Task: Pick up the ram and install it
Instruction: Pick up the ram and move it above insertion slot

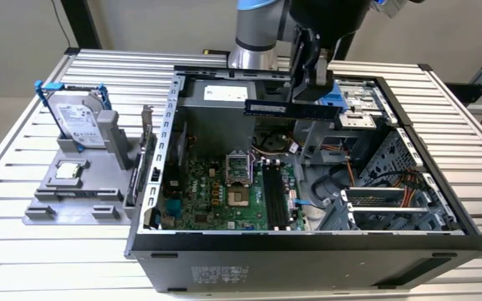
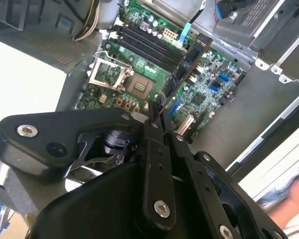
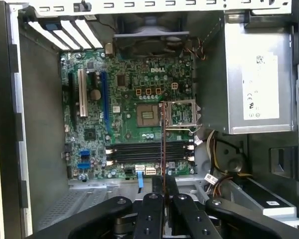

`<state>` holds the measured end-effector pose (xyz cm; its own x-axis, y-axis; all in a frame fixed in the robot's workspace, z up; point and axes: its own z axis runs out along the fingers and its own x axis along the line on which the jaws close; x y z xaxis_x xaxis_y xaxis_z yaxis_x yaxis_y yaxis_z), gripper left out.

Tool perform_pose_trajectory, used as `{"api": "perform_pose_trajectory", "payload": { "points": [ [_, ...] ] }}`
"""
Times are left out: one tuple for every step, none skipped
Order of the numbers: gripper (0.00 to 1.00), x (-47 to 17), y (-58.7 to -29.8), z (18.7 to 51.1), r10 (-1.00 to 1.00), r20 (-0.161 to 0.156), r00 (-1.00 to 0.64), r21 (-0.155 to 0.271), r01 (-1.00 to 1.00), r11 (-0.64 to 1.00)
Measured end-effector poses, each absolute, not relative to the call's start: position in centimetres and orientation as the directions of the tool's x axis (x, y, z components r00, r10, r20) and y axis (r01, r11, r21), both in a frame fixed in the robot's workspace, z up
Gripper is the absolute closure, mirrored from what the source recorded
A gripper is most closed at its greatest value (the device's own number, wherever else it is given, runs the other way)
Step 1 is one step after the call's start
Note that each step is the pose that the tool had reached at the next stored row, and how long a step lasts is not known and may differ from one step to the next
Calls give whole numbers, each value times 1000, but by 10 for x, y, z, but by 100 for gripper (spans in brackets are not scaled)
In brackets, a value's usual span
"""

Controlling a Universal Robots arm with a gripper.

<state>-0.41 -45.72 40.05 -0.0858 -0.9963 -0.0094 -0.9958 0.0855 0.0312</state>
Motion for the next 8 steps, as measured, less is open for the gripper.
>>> {"api": "perform_pose_trajectory", "payload": {
  "points": [
    [100, -4, -457, 401, -996, -9, -94, 31, -995, 94],
    [100, -4, -457, 401, -995, -9, -103, 31, -994, 102],
    [100, -3, -457, 401, -994, -9, -110, 31, -993, 110],
    [100, -2, -457, 401, -993, -9, -115, 31, -993, 115],
    [100, -1, -457, 401, -993, -9, -119, 31, -992, 119],
    [100, 0, -457, 401, -992, -9, -123, 31, -992, 123],
    [100, 2, -457, 401, -992, -9, -126, 31, -992, 126],
    [100, 4, -457, 401, -992, -9, -128, 31, -991, 127]
  ]
}}
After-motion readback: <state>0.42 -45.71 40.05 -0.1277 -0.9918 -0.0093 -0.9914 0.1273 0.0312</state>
